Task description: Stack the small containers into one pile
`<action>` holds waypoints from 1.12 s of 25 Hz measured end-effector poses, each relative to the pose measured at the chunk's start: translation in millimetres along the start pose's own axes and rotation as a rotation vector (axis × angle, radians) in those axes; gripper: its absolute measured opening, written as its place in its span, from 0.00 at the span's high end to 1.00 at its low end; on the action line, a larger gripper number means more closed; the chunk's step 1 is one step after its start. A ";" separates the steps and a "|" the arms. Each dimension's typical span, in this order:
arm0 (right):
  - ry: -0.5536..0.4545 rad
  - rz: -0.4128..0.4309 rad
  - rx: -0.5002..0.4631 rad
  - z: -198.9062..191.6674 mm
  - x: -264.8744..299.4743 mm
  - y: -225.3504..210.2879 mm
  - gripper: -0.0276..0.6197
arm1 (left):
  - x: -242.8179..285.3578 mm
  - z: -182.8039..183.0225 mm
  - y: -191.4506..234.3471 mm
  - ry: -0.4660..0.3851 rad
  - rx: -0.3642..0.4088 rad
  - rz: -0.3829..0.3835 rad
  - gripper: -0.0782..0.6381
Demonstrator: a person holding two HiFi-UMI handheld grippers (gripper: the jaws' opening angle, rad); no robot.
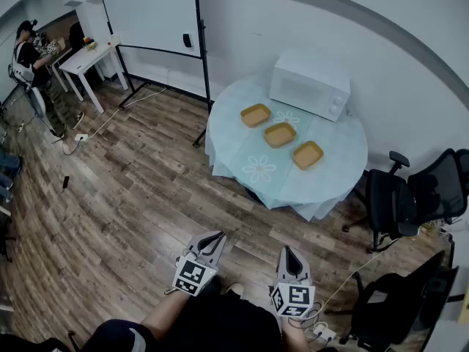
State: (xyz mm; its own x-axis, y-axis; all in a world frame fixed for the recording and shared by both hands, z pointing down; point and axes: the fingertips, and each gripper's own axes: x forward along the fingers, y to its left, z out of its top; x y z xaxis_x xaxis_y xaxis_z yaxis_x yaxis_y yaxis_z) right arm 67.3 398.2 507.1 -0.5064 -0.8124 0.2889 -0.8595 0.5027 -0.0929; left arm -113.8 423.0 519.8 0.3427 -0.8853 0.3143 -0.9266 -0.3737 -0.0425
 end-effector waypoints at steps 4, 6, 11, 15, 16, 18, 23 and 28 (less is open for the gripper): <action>-0.040 -0.013 0.020 6.2 -4.6 -4.7 0.92 | -1.4 2.2 -0.8 0.000 0.005 0.001 0.85; -0.047 -0.020 0.025 6.5 -6.1 -7.7 0.92 | -2.5 1.5 -2.5 0.000 0.004 0.001 0.85; -0.055 -0.036 0.010 6.8 -9.8 -14.5 0.92 | -3.4 -1.3 -5.5 0.007 0.001 0.002 0.85; -0.053 -0.040 0.019 5.5 -10.4 -18.6 0.92 | -2.2 -1.9 -6.3 0.011 0.007 0.000 0.85; -0.050 -0.039 0.020 4.5 -10.4 -19.3 0.92 | -2.0 -1.9 -6.3 0.010 0.009 0.001 0.85; -0.047 -0.036 0.023 2.5 -10.9 -20.2 0.92 | -1.9 -2.1 -5.8 0.010 0.011 0.003 0.86; -0.033 -0.015 0.019 0.4 -6.7 -18.6 0.92 | 1.0 -2.2 -0.9 0.016 0.000 0.018 0.85; -0.032 -0.007 0.030 -0.3 -9.5 -23.9 0.92 | 6.0 -0.7 -2.7 0.025 -0.011 0.015 0.85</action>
State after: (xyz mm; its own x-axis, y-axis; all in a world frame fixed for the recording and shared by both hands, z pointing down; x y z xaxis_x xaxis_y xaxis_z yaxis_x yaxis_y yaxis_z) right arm 92.7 394.0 506.8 -0.5021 -0.8252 0.2588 -0.8643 0.4885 -0.1195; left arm -109.3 418.9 522.4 0.3250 -0.8834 0.3376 -0.9331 -0.3576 -0.0373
